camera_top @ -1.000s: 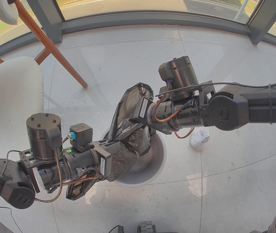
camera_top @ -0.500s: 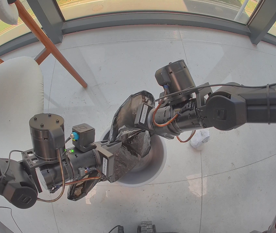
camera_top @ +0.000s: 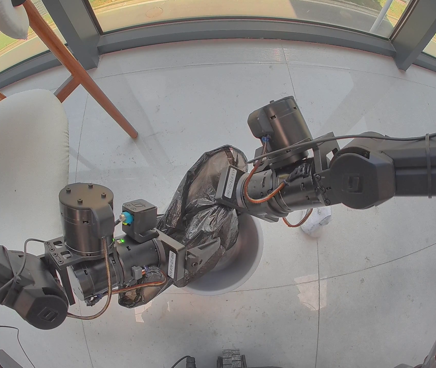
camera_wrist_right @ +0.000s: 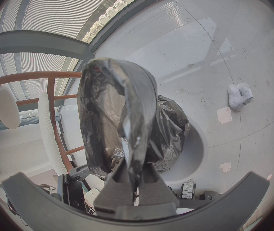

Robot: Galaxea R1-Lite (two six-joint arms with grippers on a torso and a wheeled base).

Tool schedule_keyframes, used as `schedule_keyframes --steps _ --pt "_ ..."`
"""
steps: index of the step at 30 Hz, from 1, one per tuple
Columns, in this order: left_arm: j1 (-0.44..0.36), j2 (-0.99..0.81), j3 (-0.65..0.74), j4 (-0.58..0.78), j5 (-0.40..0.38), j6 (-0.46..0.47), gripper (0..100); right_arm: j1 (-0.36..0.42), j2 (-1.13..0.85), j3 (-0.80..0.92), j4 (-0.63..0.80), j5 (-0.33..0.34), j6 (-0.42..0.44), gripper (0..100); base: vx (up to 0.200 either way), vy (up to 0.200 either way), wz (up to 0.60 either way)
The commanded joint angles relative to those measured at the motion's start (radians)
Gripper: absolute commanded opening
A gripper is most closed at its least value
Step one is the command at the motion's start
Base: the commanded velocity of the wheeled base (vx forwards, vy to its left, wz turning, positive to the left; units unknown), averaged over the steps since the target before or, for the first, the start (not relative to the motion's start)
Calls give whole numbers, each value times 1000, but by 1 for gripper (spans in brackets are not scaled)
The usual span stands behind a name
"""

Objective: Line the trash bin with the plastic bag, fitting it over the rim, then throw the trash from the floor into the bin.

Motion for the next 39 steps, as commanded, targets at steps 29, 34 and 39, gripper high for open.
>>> schedule_keyframes --steps 29,34,39 --pt "173 45 -125 -26 -13 -164 100 5 -104 166 -2 10 -51 0 0 0 0" --pt "167 -1 -86 -15 -89 -164 100 5 -98 174 -2 7 -91 0 0 0 0" --pt "173 -70 -30 -6 -138 -164 100 16 -98 186 -2 12 -92 0 0 0 0"
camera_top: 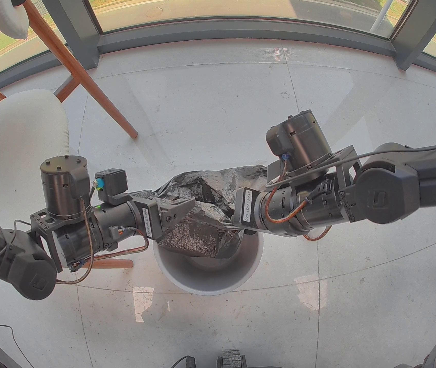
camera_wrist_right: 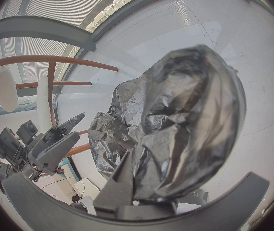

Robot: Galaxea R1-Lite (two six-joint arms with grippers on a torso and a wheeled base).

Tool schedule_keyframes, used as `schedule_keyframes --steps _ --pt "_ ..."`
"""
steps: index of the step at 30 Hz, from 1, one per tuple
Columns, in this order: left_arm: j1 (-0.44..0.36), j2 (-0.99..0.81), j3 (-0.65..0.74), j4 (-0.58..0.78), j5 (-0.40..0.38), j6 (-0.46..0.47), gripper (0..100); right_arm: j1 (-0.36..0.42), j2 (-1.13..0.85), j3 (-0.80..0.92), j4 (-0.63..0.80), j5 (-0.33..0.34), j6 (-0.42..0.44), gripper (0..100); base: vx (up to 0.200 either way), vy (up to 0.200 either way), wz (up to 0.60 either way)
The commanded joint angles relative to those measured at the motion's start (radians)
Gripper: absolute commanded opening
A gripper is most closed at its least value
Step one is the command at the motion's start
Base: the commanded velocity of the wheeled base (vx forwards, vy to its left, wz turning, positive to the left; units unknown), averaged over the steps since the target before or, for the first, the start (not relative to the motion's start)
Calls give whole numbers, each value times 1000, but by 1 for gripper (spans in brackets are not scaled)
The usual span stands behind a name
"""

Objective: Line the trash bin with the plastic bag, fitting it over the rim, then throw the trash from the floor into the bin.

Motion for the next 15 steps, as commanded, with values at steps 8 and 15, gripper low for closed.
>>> schedule_keyframes --steps 8,15 --pt "106 -60 -27 28 -32 -5 100 36 -32 201 -110 1 -89 0 0 0 0" --pt "149 33 -65 18 -35 31 100 10 -55 497 -375 4 -359 0 0 0 0"
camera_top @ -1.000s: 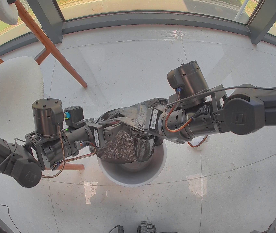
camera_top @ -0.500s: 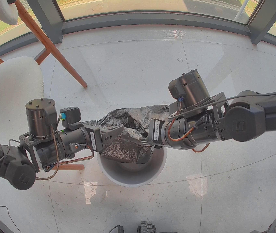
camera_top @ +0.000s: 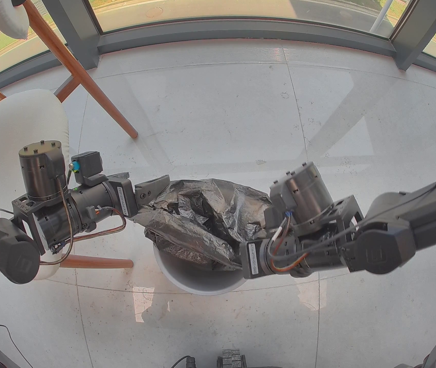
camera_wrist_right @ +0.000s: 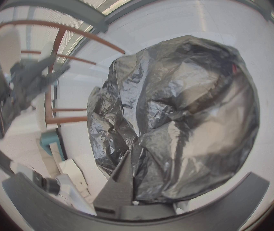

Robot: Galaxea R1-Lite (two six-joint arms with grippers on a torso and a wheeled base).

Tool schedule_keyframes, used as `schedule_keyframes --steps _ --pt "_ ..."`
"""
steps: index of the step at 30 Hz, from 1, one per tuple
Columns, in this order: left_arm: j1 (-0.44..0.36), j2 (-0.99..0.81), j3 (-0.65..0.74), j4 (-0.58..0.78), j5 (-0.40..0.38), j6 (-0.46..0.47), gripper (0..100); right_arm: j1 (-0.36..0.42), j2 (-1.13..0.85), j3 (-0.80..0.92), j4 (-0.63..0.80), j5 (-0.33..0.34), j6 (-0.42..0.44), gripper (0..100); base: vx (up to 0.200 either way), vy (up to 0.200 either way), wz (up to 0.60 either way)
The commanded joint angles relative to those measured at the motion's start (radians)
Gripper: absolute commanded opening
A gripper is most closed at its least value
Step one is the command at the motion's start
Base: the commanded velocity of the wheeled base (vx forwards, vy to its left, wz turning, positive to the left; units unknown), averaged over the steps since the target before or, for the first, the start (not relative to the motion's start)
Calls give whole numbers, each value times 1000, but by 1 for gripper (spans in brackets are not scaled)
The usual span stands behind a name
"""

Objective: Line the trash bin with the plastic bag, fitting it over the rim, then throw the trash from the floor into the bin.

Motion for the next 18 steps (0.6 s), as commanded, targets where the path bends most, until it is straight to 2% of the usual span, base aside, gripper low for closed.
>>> schedule_keyframes --steps 1,3,6,7,10,11,12,14,15,18 --pt "35 86 -30 -3 -4 25 100 -36 -25 227 -217 3 -193 0 0 0 0" --pt "18 101 -15 4 -2 28 100 -61 -20 252 -298 5 -232 0 0 0 0" --pt "-10 102 -9 38 2 22 100 -87 -13 260 -377 5 -243 0 0 0 0" --pt "-10 102 -9 43 2 22 100 -89 -13 258 -378 5 -243 0 0 0 0" --pt "-14 95 -44 188 1 0 100 -112 -19 258 -389 5 -246 0 0 0 0" --pt "-14 95 -44 188 1 0 100 -112 -19 258 -389 5 -246 0 0 0 0" --pt "-27 84 -76 286 -1 -46 100 -112 -24 261 -384 5 -246 0 0 0 0" --pt "-39 72 -99 348 -1 -77 100 -112 -25 261 -386 5 -246 0 0 0 0" --pt "-57 18 -130 460 -7 -146 100 -110 -28 261 -384 5 -243 0 0 0 0" --pt "-76 -45 -180 612 -11 -225 100 -108 -30 257 -380 5 -243 0 0 0 0"
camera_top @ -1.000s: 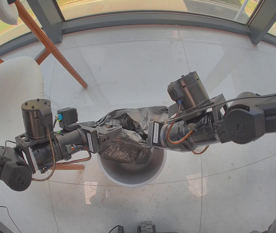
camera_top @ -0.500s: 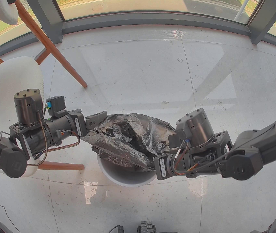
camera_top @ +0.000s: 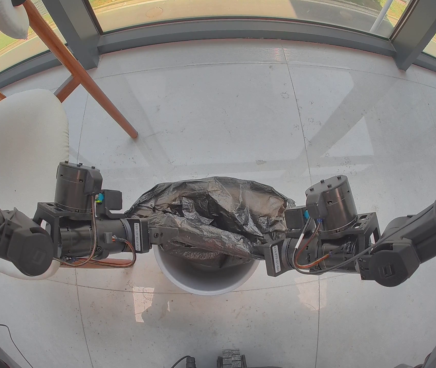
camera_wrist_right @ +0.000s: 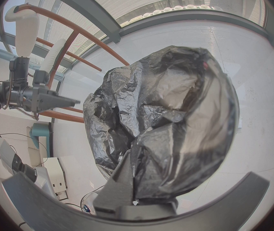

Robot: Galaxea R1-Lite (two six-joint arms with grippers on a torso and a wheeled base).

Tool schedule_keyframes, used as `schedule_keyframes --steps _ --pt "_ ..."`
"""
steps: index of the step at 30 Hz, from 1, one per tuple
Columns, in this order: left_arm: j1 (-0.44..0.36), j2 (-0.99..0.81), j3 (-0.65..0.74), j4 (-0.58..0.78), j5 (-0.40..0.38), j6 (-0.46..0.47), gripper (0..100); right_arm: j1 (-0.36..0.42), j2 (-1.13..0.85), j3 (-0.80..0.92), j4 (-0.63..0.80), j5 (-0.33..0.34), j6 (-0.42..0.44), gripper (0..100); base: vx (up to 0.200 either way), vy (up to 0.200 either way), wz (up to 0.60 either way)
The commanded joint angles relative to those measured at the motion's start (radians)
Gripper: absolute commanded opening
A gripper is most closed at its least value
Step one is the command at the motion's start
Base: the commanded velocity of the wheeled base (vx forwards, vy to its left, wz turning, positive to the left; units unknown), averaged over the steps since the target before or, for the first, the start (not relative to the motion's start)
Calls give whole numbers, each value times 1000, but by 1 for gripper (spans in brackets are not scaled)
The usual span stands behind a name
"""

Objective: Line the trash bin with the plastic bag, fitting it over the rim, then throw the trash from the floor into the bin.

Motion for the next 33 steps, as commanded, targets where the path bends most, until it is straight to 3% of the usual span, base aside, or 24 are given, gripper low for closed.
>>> schedule_keyframes --steps 1,4,6,9,12,17,26,27,33 --pt "-45 -116 -129 226 -3 -150 100 -8 -10 0 4 0 -3 0 0 0 0" --pt "-46 -119 -233 336 16 -264 100 -7 -5 -4 4 0 -5 0 0 0 0" --pt "-62 -110 -336 440 28 -439 100 -2 -2 -20 4 0 -3 0 0 0 0" --pt "-69 -84 -388 516 29 -566 100 6 1 -43 7 0 1 0 0 0 0" --pt "-99 -3 -376 526 49 -603 100 15 5 -49 7 -1 -3 0 0 0 0" --pt "-174 141 -388 520 181 -656 100 18 15 -56 7 -1 -3 0 0 0 0" --pt "-161 269 -496 519 190 -791 100 15 18 -73 6 -1 -3 0 0 0 0" --pt "-142 296 -516 519 192 -805 0 16 16 -73 6 -1 -3 0 0 0 0" --pt "-92 341 -598 519 197 -859 0 15 9 -70 9 -1 -5 0 0 0 0"
